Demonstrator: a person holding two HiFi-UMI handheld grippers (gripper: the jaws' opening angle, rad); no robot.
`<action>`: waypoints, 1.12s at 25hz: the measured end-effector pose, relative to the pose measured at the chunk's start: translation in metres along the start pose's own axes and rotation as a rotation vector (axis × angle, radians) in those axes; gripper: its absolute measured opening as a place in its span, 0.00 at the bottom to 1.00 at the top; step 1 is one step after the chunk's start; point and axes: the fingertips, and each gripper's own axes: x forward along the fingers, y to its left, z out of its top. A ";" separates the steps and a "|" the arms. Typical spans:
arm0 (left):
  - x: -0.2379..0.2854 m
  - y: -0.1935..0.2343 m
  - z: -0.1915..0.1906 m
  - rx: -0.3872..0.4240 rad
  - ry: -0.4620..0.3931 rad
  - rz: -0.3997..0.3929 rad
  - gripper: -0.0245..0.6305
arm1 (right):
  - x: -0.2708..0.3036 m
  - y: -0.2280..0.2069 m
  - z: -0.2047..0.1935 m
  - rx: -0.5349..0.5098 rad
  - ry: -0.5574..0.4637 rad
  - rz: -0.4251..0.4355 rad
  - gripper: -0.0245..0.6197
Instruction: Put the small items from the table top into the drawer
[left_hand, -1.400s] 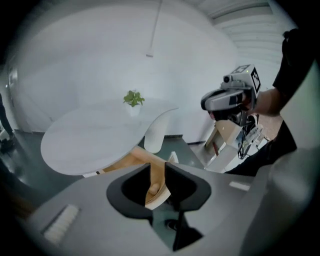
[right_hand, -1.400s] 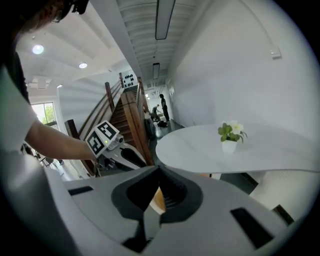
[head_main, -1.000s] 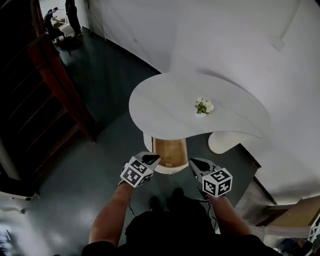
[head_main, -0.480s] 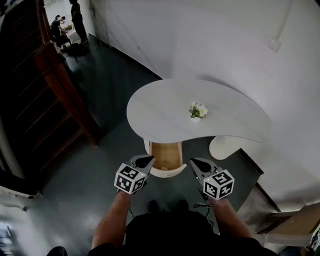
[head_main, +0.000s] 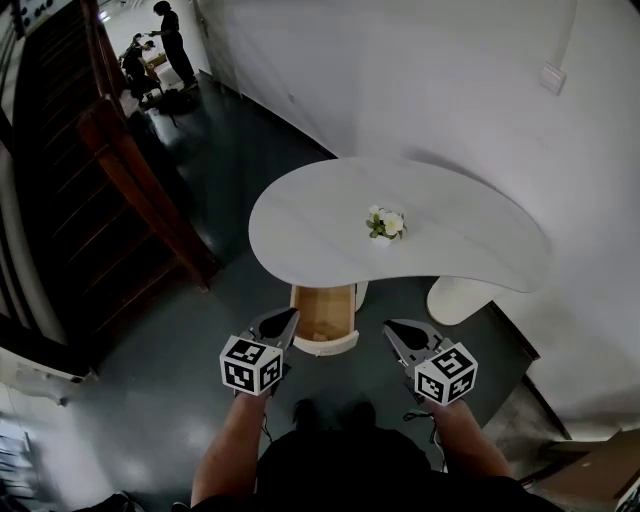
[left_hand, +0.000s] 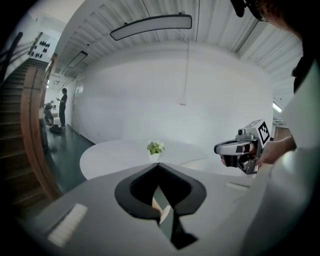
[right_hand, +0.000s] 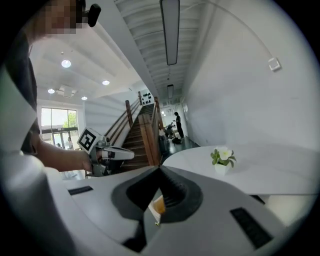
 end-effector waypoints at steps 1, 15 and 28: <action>0.001 -0.003 0.003 -0.008 -0.005 0.015 0.05 | -0.002 -0.004 0.002 0.000 -0.007 0.009 0.05; -0.015 -0.005 0.057 -0.005 -0.117 0.112 0.05 | 0.007 -0.022 0.049 -0.026 -0.112 0.107 0.05; -0.047 0.052 0.119 0.061 -0.260 0.182 0.05 | 0.037 0.002 0.117 -0.087 -0.228 0.094 0.05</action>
